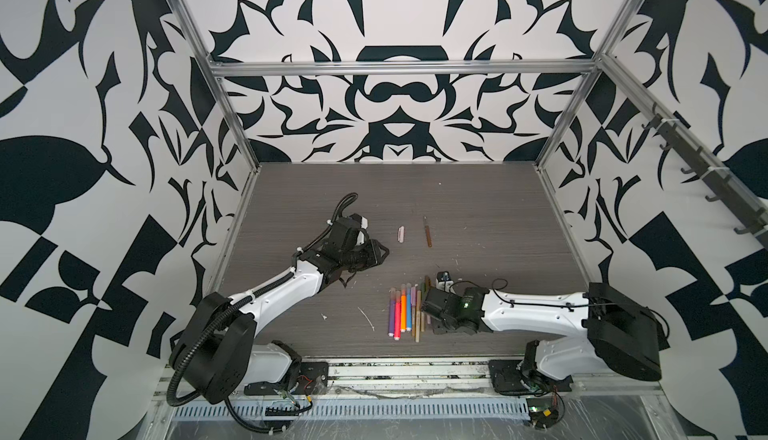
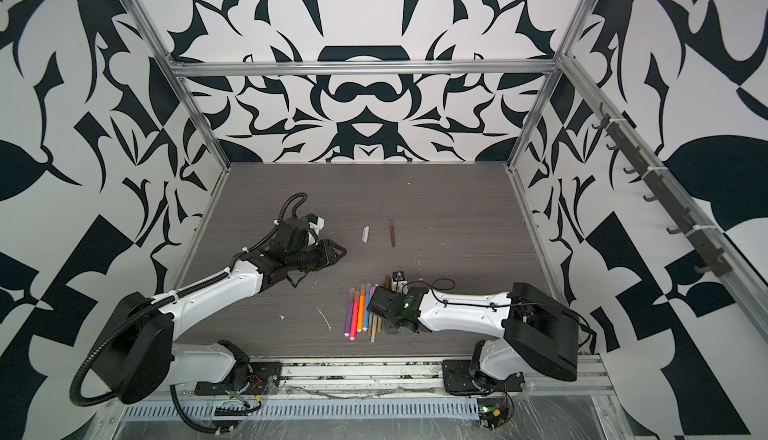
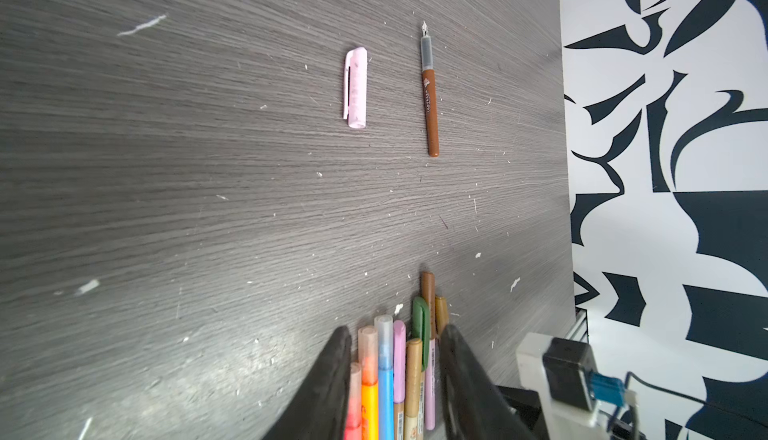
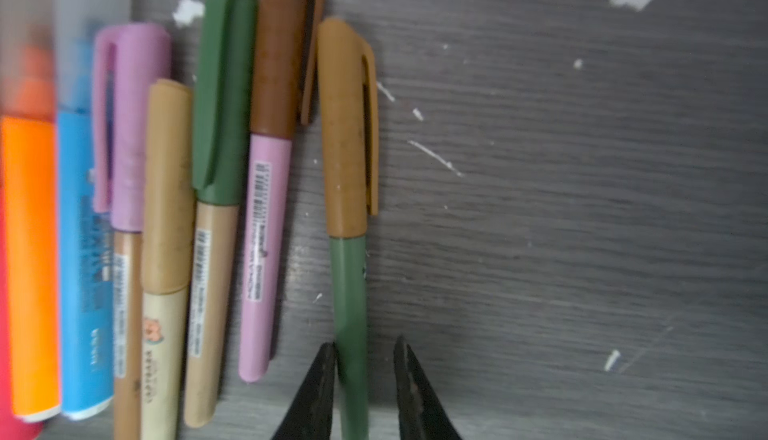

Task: Open the pen caps
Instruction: 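Position the right gripper over the green pen with tan cap, then grasp the green pen and lift it toward the left gripper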

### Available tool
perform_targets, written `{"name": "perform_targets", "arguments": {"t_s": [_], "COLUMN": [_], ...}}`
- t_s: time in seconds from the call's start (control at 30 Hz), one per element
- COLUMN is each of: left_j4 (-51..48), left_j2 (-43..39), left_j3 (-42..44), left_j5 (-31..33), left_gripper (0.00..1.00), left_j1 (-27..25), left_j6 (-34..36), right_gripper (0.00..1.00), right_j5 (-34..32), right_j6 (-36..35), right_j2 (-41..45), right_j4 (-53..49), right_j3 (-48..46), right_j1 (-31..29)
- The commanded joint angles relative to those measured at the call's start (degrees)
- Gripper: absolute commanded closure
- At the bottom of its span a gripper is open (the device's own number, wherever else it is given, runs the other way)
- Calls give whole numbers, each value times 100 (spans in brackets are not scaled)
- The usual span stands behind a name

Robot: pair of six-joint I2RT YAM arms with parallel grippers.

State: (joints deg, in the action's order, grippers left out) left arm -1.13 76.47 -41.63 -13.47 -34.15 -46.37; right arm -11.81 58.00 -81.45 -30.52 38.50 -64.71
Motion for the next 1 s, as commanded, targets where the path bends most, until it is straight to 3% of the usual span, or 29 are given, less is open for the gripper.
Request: {"name": "perform_targets", "arguments": {"t_s": [0.0,0.17,0.4,0.6,0.73,0.97], "left_j4": [88,113,115,247,870,1899], "left_j2": [12,45,328,528,738,1195], "left_j3": [84,74,-169,-319,-230,-92], "left_j5": [-132,-191,-619,-722,-1021,-1285], "left_gripper": [61,61,60,58,57,57], "left_j1": [-4,-3,-20,-283,-395,-637], "left_j6": [-57,-70,84,56,-357,-1146], "right_gripper": [72,74,88,95,97,99], "right_j5": [18,-115,-389,12,680,1401], "right_j6": [-96,-40,-293,-911,-1400,-1464], "right_j2": [-107,-110,334,1268,2031,2236], "right_j4": [-22,-145,-748,-577,-118,618], "right_j3": [192,183,178,-94,-154,-140], "right_j1": [-33,-28,334,983,1125,1158]}}
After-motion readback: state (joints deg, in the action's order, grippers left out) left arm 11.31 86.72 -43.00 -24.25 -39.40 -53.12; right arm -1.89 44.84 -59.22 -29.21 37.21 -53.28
